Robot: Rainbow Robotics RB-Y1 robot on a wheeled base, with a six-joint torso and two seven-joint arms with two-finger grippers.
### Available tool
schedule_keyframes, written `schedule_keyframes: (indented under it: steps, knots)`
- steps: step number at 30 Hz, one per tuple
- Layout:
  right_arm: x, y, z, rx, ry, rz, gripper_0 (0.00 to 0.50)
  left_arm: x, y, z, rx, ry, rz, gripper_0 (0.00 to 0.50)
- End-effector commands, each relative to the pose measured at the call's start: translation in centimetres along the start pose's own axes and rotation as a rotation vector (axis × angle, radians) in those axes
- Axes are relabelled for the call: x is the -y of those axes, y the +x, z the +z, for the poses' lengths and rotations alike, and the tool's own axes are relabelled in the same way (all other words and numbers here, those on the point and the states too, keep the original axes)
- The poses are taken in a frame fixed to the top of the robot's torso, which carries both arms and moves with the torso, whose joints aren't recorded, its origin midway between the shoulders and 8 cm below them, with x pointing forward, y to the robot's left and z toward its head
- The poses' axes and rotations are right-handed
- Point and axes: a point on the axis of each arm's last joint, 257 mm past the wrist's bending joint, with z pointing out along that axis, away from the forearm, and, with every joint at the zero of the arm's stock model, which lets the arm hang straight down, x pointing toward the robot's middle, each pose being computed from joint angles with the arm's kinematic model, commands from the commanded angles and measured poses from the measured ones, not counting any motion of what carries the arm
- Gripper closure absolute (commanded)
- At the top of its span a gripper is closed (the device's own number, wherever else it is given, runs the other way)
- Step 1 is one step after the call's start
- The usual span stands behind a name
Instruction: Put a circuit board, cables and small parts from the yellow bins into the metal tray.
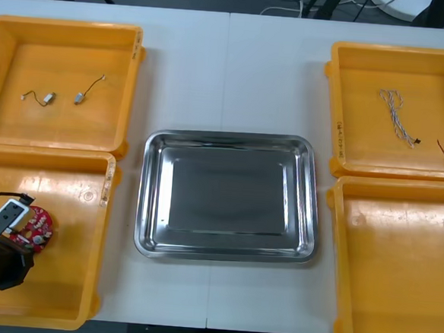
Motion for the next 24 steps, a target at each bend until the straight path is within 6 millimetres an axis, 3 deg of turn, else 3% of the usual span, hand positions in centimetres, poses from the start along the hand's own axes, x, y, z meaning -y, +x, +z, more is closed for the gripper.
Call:
schedule_keyframes:
  steps: [1, 13, 24]
  knots:
    - [1.0, -2.6, -3.1, 0.067, 0.030, -0.005, 0.500, -0.5, 0.0, 0.0, -0.012, -0.006, 0.142, 0.500]
    - [-0.4, -4.1, -4.5, 0.075, -0.037, -0.013, 0.500, -1.1, -1.2, -0.7, -0.007, -0.008, 0.137, 0.500]
    - [-3.8, -5.0, -4.3, 0.054, -0.076, -0.116, 0.500, -3.0, -5.0, -5.4, -0.047, -0.046, 0.142, 0.500]
